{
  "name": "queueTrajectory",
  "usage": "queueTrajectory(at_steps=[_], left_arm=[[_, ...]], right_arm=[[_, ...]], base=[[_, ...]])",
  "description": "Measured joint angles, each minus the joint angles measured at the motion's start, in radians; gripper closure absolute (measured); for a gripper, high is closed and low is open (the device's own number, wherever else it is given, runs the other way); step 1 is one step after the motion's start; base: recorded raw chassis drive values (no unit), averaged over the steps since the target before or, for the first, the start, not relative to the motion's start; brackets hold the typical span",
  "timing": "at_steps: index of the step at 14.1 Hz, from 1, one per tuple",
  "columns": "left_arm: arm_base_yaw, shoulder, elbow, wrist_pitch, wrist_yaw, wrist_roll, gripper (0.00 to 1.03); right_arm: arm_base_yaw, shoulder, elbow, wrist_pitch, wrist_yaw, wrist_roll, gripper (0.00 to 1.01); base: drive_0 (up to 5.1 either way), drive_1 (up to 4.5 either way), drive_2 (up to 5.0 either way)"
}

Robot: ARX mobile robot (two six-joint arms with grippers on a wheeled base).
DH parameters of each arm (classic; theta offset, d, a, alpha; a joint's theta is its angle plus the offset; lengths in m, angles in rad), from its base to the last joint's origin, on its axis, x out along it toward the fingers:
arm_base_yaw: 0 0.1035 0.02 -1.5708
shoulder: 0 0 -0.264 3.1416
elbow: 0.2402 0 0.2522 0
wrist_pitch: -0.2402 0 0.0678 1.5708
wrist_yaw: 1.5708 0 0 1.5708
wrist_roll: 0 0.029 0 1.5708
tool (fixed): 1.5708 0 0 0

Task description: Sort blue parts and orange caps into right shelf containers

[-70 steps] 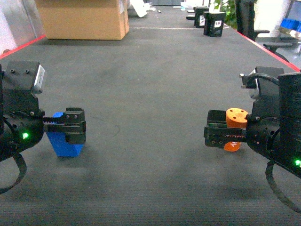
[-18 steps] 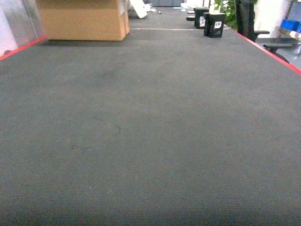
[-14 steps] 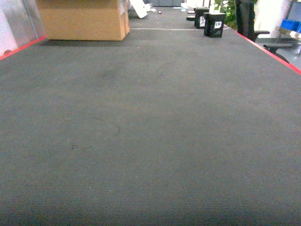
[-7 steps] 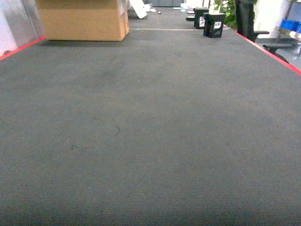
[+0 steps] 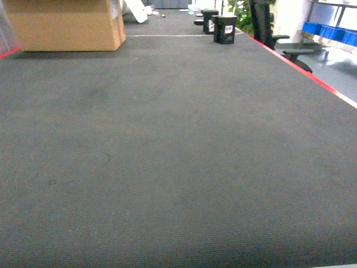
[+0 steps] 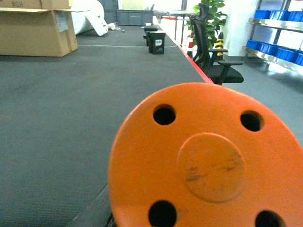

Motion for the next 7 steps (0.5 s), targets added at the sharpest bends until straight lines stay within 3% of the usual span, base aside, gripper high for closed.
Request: queueTrajectory(at_steps=[7], left_arm=[[0.000,0.000,0.000,0.000,0.000,0.000,0.60]], right_arm=[[0.000,0.000,0.000,0.000,0.000,0.000,0.56]], base=[[-1.6,-1.59,-1.6]])
